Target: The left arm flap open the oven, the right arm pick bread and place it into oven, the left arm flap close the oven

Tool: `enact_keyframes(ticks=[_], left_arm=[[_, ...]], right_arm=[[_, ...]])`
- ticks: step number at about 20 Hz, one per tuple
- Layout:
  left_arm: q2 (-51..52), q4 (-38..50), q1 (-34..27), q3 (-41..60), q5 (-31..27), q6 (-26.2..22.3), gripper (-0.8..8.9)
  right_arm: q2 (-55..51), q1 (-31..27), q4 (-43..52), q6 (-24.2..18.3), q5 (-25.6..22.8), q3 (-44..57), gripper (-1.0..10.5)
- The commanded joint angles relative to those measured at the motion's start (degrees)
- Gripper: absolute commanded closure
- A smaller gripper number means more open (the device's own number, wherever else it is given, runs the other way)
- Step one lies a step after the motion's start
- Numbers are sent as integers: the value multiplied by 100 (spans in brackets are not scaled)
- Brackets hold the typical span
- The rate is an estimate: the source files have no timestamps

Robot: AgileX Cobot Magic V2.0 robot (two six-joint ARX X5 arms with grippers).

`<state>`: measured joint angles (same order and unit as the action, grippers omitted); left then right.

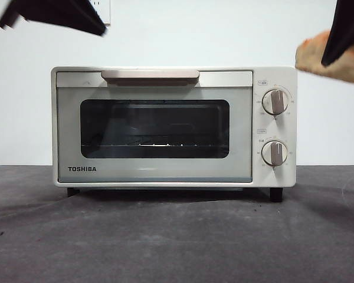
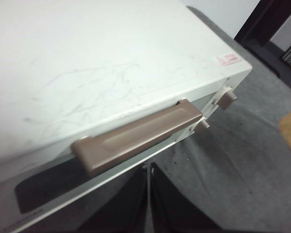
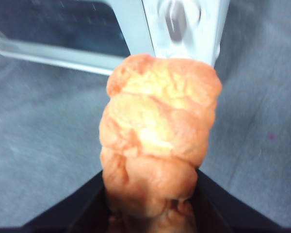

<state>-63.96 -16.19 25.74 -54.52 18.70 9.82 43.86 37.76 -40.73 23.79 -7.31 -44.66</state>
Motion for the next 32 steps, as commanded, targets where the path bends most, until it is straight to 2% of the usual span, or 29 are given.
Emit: enact_keyframes(ticks=[1, 8, 20, 27, 32], left_arm=[[-323, 304, 238, -225, -282, -44, 796], [-896, 898, 555, -275, -973, -317, 796], [-1453, 1119, 584, -319, -1165, -481, 796], [-1473, 238, 839, -319, -1163, -481, 797], [-1473, -527, 1126, -319, -1091, -304, 797]], right_arm=[[-22, 42, -11, -142, -20, -153, 749], [-26, 42, -138, -179, -24, -164, 749], [-26, 42, -151, -216, -20, -164, 748], [-26, 42, -168, -221, -24, -164, 748], [-26, 42, -166, -223, -24, -164, 748]])
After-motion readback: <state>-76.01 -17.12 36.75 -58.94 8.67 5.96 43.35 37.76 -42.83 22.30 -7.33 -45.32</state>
